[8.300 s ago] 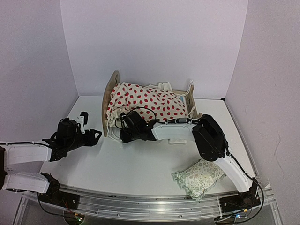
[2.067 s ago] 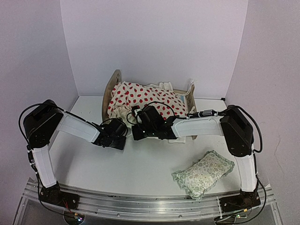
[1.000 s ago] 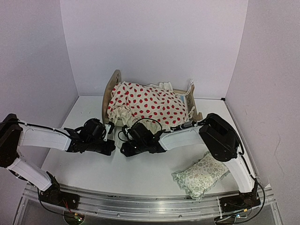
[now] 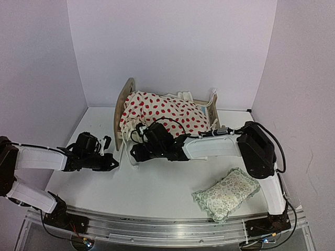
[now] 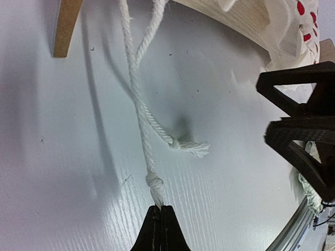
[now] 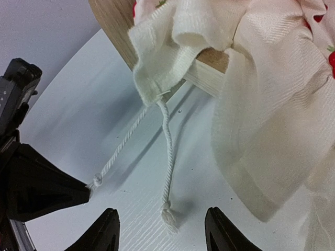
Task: Set up the pet bed
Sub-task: Tie the left ropes of the mattress closest to the robot on the bed frame base.
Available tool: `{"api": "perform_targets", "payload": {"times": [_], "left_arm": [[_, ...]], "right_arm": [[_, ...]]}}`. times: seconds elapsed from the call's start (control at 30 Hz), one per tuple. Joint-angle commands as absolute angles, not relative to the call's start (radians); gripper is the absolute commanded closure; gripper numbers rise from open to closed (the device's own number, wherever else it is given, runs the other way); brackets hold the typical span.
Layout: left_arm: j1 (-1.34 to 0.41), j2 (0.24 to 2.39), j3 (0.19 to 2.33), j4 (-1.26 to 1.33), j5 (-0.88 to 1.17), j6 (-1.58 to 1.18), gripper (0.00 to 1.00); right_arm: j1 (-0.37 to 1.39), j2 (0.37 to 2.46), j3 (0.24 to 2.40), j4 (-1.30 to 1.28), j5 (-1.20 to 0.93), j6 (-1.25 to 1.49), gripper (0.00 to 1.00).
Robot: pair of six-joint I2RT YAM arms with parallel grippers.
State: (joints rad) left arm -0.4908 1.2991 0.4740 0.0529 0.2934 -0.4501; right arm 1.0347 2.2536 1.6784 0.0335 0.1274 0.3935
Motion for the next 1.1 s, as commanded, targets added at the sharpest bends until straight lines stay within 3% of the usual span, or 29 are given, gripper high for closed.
{"api": "perform_targets", "payload": {"times": [0.0, 0.17, 0.43, 1.07], "left_arm": [[-0.486, 1.33, 0.475, 0.177, 0.397, -0.484, 1.0], [-0.486, 1.425, 0.493, 0.297, 0.497, -0.524, 1.0], [-0.486, 1.479, 0.504, 0.336, 0.493, -0.526, 1.0], [-0.486, 1.514, 0.487, 0.403, 0.533, -0.517, 1.0]], "right_arm": [[1.009, 2.307, 1.734, 0.046, 0.125, 0.405, 0.44], [0.981, 2.323, 1.734, 0.093, 0.06, 0.445, 0.43], [0.974, 2.416, 1.857, 0.095, 0.002, 0.499, 0.41], [0.974, 2.596, 2.092, 0.09, -0.065, 0.594, 0.48]]}}
